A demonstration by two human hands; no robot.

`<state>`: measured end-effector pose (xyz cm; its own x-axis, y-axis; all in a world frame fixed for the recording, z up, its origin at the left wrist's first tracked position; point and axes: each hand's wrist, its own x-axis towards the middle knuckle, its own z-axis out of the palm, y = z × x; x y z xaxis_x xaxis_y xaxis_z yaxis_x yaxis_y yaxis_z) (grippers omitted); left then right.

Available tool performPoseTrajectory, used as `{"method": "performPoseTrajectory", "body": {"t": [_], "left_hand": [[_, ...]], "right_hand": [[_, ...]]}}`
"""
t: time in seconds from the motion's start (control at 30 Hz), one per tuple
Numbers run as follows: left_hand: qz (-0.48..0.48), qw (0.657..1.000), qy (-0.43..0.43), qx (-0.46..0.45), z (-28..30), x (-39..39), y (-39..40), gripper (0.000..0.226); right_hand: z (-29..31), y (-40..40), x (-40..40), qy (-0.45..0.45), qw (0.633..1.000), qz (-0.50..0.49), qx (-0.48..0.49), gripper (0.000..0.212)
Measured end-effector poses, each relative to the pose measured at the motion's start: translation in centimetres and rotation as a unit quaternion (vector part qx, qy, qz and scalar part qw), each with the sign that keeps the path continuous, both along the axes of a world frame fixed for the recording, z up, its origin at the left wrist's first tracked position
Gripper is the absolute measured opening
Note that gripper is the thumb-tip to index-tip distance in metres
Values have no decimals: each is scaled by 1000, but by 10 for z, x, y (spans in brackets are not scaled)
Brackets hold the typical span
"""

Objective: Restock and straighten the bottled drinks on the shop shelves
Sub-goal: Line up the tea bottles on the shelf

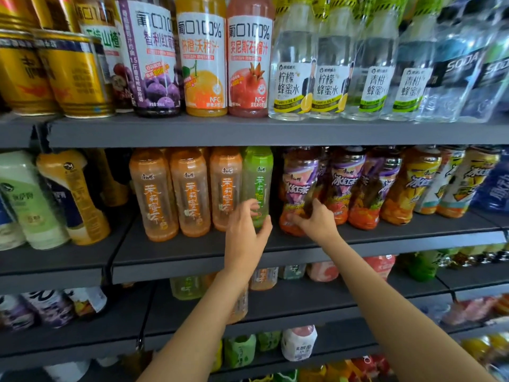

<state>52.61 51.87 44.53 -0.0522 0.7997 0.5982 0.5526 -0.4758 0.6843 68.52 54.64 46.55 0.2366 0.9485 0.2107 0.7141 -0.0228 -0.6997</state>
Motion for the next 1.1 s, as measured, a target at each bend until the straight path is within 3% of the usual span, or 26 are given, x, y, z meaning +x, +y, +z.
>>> {"method": "performPoseTrajectory", "body": {"t": [0.2,0.37,0.43,0.57,0.7,0.77,0.97,1.1], "left_hand": [[31,998,-5,-51,15,27,14,67],[90,994,3,-63,15,26,13,56],[98,993,6,-70,19,25,11,55],[98,991,20,-93,24,21,12,53],[97,991,14,-88,23,22,11,54],[94,992,10,-86,21,21,11,55],[81,993,2,-87,17,17,15,56],[71,994,-8,-81,15,17,16,56]], "right_hand": [[-8,-7,-17,-8,987,150,49,39],[-8,15,11,53,950,307,-20,43],[-5,22,26,122,955,270,-32,47],[-1,52,29,-12,989,130,72,65],[1,70,-4,3,998,59,21,76],[1,78,-13,30,999,8,15,74],[4,101,-13,-12,998,-59,-12,70],[6,104,-14,13,997,-76,-23,49]]}}
